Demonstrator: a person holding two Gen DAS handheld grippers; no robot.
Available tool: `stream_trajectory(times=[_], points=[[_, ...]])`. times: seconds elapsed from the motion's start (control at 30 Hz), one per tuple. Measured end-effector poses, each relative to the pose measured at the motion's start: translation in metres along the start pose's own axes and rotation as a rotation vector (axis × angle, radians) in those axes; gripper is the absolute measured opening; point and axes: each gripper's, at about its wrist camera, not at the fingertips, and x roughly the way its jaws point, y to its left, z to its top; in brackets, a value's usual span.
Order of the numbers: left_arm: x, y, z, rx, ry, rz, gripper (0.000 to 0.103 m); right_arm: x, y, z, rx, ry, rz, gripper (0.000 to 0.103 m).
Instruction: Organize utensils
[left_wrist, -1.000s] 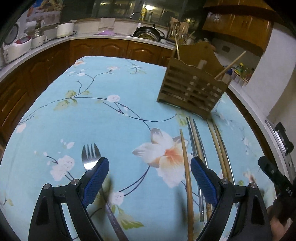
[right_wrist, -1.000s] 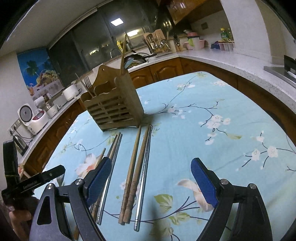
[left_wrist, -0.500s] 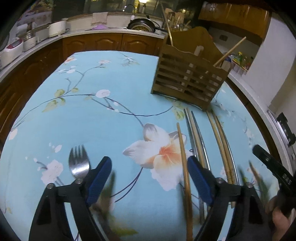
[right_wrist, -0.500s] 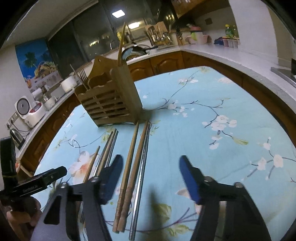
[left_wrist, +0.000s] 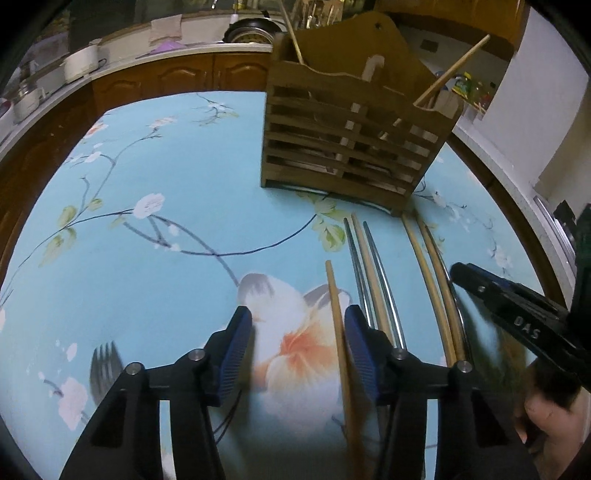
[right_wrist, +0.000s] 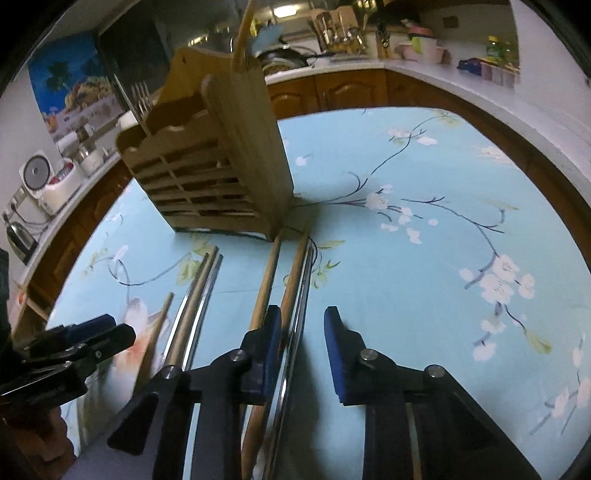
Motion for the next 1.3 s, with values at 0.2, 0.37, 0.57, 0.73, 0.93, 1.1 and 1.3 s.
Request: stream_trajectory(times=[0.2, 0.37, 0.57, 0.73, 0.93, 1.1, 1.3], points=[[0.028, -0.012, 0.012, 0.055, 0.029, 0.007, 0.034, 0.014, -0.003, 0.01, -0.024, 0.021, -0.033, 0.016], [0.042, -0.026, 0.019, 0.12, 0.024, 0.041, 0.03, 0.026, 0.0, 0.023, -0.037, 0.026, -0.046, 0.016], [0.048, -0.033, 0.019, 0.158, 0.011, 0.051, 0.005, 0.036, 0.004, 0.032, -0.062, 0.016, -0.055, 0.012], [0.041, -0.018, 0.017, 0.09, 0.014, -0.023, 0.003, 0.025, -0.006, 0.027, 0.01, 0.008, -0.012, 0.004], [0.008, -0.004, 0.014, 0.047, -0.042, -0.078, 0.003, -0.021, -0.008, 0.016, 0.051, -0.068, 0.058, 0.004], [-0.035, 0.007, 0.01, 0.017, -0.12, -0.12, 0.003, -0.065, -0.001, 0.018, 0.061, -0.148, 0.103, 0.004], [-0.091, 0.019, 0.006, -0.003, -0.211, -0.16, 0.003, -0.112, 0.009, 0.025, 0.05, -0.247, 0.134, 0.004]])
